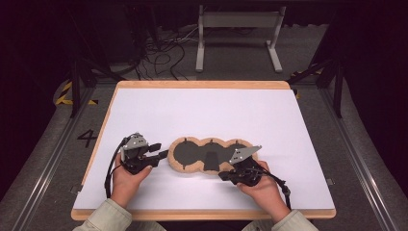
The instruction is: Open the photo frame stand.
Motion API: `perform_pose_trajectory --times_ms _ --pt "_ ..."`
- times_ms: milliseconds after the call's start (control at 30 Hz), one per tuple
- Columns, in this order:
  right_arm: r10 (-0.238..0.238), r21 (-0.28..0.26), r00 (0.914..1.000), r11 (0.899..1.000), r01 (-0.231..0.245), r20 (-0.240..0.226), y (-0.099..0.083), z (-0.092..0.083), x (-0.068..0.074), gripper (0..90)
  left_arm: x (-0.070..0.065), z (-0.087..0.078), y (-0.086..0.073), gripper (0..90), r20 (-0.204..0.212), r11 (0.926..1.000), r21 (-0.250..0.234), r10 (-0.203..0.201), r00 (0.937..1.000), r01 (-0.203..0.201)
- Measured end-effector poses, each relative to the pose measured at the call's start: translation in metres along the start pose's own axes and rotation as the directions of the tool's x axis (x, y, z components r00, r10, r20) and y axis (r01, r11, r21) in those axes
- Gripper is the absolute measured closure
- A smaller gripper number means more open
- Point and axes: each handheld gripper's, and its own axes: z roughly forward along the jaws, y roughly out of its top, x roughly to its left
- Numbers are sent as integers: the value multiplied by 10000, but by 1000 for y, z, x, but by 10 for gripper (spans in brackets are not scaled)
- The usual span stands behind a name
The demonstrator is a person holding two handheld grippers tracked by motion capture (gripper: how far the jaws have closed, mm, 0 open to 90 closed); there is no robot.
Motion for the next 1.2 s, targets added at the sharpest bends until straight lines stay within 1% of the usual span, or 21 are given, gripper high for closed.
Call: perform_pose_trajectory --times_ms 133,200,333,367,467,533,633,700,767,800,833,933,1067,1133,1200 --pt "95 7 9999 10000 -95 -40 -2 5 -2 900 0 2 -1 563 -61 10000 51 12 10000 -12" --pt "85 -63 10000 9999 -85 -2 -2 6 -3 900 -1 2 -1 560 -154 9998 105 153 9998 -152" --pt "258 -397 9996 9989 -262 -118 -1 6 -5 900 -5 3 -2 555 -145 9995 181 258 9996 -255" --pt "229 -447 9996 9987 -236 -140 -1 5 -5 900 -5 3 -2 554 -195 9993 236 310 9993 -306" --pt "280 -745 9995 9968 -288 -126 1 0 -5 900 -5 3 -2 553 -161 9991 259 329 9993 -325" --pt "252 -918 9997 9954 -256 -59 2 -2 -5 900 -5 4 -2 553 -95 9993 267 279 9996 -277" --pt "345 -1200 9994 9922 -343 -2 4 -7 -6 900 -6 5 -3 553 -79 9991 307 279 9996 -276" --pt "356 -1271 9994 9913 -347 45 5 -8 -6 900 -6 6 -3 553 -35 9989 339 316 9995 -315" --pt "242 -1537 9994 9879 -201 249 8 -10 -6 900 -6 7 -3 553 -53 9989 337 322 9995 -320" --pt "242 -1537 9994 9879 -201 249 8 -10 -6 900 -6 7 -3 552 -53 9989 337 322 9995 -320" --pt "253 -1669 9991 9858 -192 343 10 -11 -7 900 -6 7 -3 552 -34 9991 339 265 9996 -263" --pt "325 -1826 9985 9829 -241 433 11 -12 -7 900 -6 7 -3 552 -10 9991 349 250 9997 -249" --pt "312 -1844 9984 9826 -219 476 11 -13 -7 900 -6 7 -3 549 6 9991 333 246 9997 -246" --pt "326 -1774 9987 9838 -253 384 11 -16 -7 874 -6 7 -2 549 13 9991 348 238 9997 -238" --pt "342 -1719 9982 9848 -253 488 11 -22 -6 875 -6 7 -2 540 40 9990 395 201 9998 -202"
